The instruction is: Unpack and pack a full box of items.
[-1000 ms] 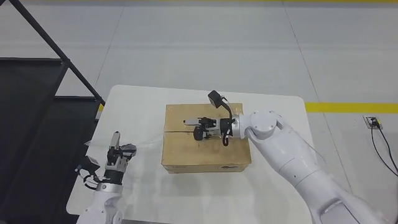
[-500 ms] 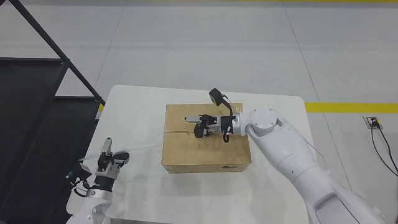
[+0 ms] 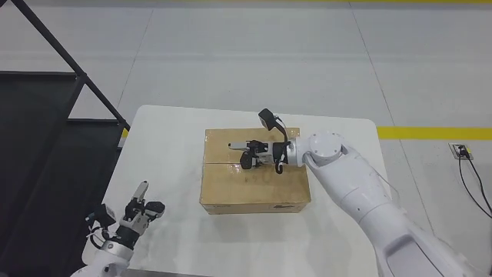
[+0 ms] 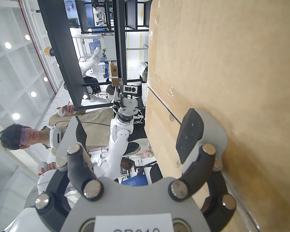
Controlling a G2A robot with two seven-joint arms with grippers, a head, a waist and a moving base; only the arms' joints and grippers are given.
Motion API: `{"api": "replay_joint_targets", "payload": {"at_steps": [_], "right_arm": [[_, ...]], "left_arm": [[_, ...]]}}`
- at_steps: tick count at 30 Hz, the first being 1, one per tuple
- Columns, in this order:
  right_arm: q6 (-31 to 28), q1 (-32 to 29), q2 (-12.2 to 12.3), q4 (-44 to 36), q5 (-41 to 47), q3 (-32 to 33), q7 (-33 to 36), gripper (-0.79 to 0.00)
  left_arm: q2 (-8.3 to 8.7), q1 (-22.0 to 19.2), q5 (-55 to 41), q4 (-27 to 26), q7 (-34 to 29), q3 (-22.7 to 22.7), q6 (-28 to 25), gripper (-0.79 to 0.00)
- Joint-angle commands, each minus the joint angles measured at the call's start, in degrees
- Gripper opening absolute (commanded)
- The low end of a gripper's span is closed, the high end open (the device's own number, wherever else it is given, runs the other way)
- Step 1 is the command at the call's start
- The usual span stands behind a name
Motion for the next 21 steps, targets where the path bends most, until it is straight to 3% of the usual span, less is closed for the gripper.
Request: {"api": "replay_joint_targets", "payload": {"at_steps": [1,7,11,15,21], "right_arm": [[-0.12,0.09,-0.16,0.32,-0.08,0.08,0.07,0.000],[-0.34,0.34,-0.63,1.34,-0.32,0.39,0.47,0.000],[-0.65,0.47,-0.78,2.05,-0.66,0.76,0.58,0.000],[-0.68,0.50,-0.79,2.67,-0.90,1.29,0.66,0.000],[-0.46,0.71,-0.89,3.15,-1.42,1.87,0.97,0.000]], "left_arm": [[-0.05,-0.11,1.95,-0.51,1.07,1.33,-0.11,0.000],[-0.47,-3.56,5.05,0.88,2.53,7.72,0.51,0.000],[-0.79,-4.31,5.48,1.45,2.90,11.11,-1.85,0.000],[-0.89,-3.76,4.80,1.50,5.16,11.07,-3.96,0.000],[-0.54,-2.19,3.71,0.31,7.20,7.18,-4.48,0.000]]}}
